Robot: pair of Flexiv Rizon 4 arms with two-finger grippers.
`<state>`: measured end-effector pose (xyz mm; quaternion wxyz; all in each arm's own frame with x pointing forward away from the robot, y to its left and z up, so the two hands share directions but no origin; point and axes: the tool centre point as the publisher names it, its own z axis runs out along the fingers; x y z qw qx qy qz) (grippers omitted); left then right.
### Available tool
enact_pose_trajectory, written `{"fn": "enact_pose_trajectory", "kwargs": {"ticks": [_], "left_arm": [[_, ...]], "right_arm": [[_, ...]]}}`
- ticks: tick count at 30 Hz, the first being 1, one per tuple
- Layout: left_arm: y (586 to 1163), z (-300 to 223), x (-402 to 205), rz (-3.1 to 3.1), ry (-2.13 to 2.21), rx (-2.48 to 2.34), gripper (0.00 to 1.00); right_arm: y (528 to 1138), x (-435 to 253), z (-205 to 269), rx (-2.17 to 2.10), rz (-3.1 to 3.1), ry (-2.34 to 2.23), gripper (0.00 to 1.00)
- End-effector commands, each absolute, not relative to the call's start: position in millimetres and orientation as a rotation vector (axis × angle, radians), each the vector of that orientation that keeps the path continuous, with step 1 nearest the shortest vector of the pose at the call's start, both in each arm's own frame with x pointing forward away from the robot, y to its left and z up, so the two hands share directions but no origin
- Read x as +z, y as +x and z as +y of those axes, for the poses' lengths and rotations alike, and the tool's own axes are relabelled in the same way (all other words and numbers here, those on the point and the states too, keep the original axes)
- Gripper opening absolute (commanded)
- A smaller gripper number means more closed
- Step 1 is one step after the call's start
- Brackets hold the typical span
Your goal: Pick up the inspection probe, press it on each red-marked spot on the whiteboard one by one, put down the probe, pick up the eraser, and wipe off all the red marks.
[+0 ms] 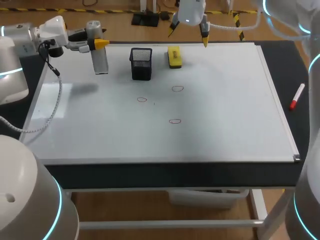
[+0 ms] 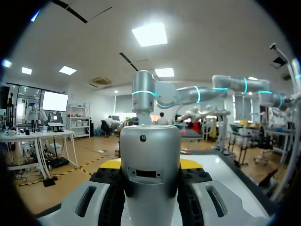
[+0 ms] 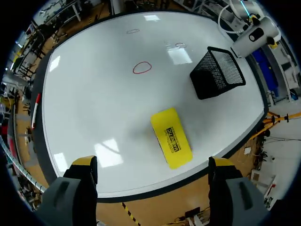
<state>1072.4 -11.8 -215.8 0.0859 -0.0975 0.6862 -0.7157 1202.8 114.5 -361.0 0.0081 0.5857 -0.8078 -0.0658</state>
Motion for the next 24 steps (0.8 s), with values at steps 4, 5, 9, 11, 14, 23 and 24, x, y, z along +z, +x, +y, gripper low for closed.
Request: {"fn": "enact_pose_trajectory", "kwargs": {"ticks": [4, 5, 9, 11, 14, 23, 24], "left_arm": [[1072, -13, -215, 2.041, -0.290, -2.131, 0.00], [1072, -13, -215, 2.041, -0.290, -2.131, 0.00], [1072, -13, -215, 2.041, -0.290, -2.131, 0.00], [1072, -13, -215, 2.041, -0.290, -2.131, 0.00], [1072, -13, -215, 2.041, -0.290, -2.131, 0.00], [1072, -13, -215, 2.041, -0.290, -2.131, 0.00], [1072, -13, -215, 2.041, -0.290, -2.131, 0.00]], "right_arm": [[1200, -371, 127, 0.024, -2.252, 1.905, 1.00], [1198, -372, 128, 0.030, -2.240, 1.925, 1.00], [1193, -377, 132, 0.018, -2.226, 2.013, 1.00], [1191, -381, 133, -0.004, -2.237, 2.034, 1.00], [1185, -386, 136, -0.040, -2.271, 2.061, 1.00], [1173, -401, 144, -0.106, -2.336, 2.118, 1.00], [1173, -402, 145, -0.102, -2.334, 2.117, 1.00]]}}
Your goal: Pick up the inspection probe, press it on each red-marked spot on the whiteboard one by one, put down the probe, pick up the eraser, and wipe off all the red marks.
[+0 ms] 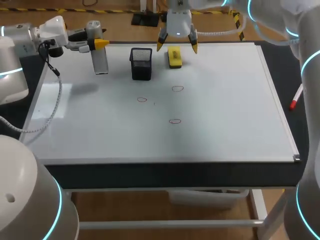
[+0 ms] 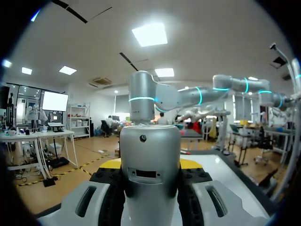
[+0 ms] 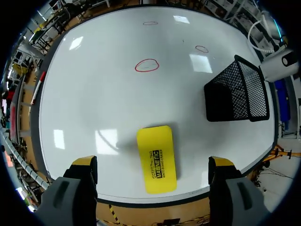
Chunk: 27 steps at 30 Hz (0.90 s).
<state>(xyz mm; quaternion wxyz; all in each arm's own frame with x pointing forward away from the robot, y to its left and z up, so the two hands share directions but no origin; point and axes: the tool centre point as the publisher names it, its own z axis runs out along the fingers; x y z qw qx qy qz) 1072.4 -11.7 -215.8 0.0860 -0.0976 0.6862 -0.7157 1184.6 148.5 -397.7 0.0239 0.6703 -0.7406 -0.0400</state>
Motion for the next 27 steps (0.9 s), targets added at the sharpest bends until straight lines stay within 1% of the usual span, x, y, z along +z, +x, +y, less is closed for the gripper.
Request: {"fn": "enact_pose_trajectory", "kwargs": {"ticks": [1, 16, 27], "left_arm": [[1072, -13, -215, 2.041, -0.290, -2.131, 0.00], [1072, -13, -215, 2.041, -0.290, -2.131, 0.00], [1072, -13, -215, 2.041, -0.290, -2.131, 0.00]], "right_arm": [[1172, -403, 146, -0.099, -2.331, 2.118, 1.00], [1177, -413, 144, -0.016, -2.312, 2.122, 1.00], [1190, -413, 148, -0.060, -2.268, 2.181, 1.00]]}}
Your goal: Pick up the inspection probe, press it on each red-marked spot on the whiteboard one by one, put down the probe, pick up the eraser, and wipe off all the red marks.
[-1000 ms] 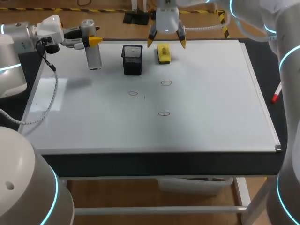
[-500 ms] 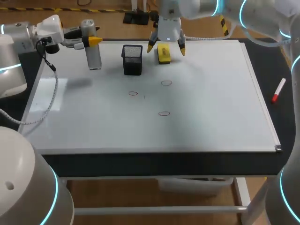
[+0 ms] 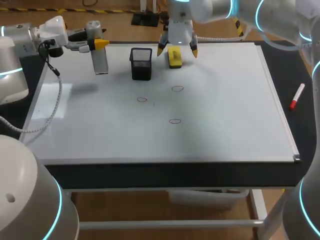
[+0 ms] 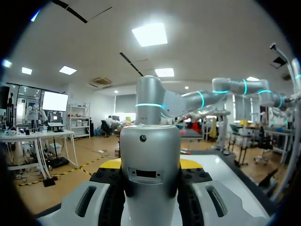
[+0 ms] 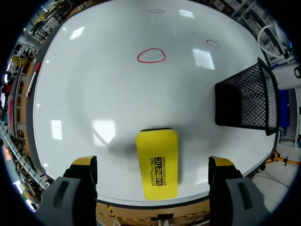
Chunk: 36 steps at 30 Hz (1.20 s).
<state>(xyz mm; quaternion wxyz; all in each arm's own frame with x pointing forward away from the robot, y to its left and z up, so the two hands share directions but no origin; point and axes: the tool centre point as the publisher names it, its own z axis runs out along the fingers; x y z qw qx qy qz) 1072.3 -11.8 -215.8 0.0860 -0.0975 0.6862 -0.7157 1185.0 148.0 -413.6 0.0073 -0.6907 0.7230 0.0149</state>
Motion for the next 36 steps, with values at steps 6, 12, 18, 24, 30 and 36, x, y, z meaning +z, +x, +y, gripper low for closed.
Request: {"fn": "enact_pose_trajectory", "kwargs": {"ticks": [6, 12, 18, 24, 30, 36], "left_arm": [[1072, -13, -215, 2.041, -0.290, -2.131, 0.00], [1072, -13, -215, 2.041, -0.290, -2.131, 0.00], [1072, -13, -215, 2.041, -0.290, -2.131, 0.00], [1072, -13, -215, 2.041, -0.290, -2.131, 0.00], [1072, -13, -215, 2.041, -0.290, -2.131, 0.00], [1072, -13, -215, 2.041, -0.290, -2.131, 0.00]], "right_arm": [[1190, -418, 154, 0.076, 2.247, -2.214, 1.00], [1189, -422, 156, 0.084, 2.245, -2.232, 1.00], [1188, -425, 154, 0.086, 2.250, -2.239, 0.47], [1184, -422, 151, 0.063, 2.239, -2.230, 0.00], [1176, -401, 147, -0.019, 2.219, -2.195, 0.00], [1166, -385, 136, -0.074, 2.231, -2.151, 0.00]]}}
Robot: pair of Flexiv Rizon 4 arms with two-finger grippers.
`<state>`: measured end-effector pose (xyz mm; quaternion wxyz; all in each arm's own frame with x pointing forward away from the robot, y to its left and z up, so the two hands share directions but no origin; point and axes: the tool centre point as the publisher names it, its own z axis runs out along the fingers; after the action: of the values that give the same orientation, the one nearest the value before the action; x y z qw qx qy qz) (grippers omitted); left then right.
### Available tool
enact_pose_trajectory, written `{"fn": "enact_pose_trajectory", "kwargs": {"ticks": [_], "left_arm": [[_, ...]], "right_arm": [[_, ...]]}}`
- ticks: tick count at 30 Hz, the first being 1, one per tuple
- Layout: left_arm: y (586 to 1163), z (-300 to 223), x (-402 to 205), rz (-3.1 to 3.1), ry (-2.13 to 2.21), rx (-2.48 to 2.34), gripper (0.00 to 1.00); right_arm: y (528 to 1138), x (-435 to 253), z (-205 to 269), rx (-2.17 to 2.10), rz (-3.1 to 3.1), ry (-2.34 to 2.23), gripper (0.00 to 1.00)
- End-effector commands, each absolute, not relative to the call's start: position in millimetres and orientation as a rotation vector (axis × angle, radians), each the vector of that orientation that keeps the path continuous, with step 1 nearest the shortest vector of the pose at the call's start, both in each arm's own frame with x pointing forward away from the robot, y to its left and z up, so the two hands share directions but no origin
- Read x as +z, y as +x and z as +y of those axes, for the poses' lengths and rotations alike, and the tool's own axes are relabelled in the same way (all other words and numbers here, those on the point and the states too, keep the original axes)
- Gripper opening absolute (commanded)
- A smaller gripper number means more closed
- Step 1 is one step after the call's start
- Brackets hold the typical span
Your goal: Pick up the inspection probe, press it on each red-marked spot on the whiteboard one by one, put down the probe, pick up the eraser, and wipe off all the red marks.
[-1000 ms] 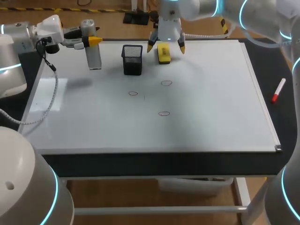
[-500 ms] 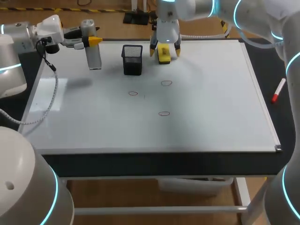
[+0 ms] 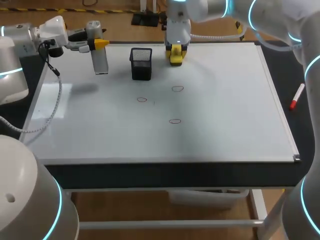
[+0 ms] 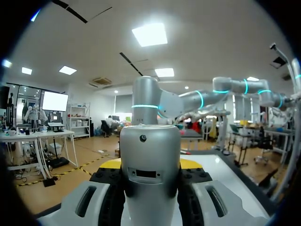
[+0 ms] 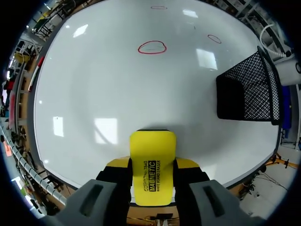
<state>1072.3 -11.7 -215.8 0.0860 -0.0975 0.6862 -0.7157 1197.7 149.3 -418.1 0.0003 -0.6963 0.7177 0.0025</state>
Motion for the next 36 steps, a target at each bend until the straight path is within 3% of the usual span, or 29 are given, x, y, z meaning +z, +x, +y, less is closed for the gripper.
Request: {"fn": "enact_pose_trajectory", "kwargs": {"ticks": [1, 36], "left_arm": [[1072, -13, -215, 2.041, -0.290, -2.131, 0.00], [1072, -13, -215, 2.041, -0.290, -2.131, 0.00]], "right_arm": [[1164, -384, 134, -0.075, 2.236, -2.144, 0.00], [1029, -372, -21, -0.248, 2.617, -1.615, 0.00]]}}
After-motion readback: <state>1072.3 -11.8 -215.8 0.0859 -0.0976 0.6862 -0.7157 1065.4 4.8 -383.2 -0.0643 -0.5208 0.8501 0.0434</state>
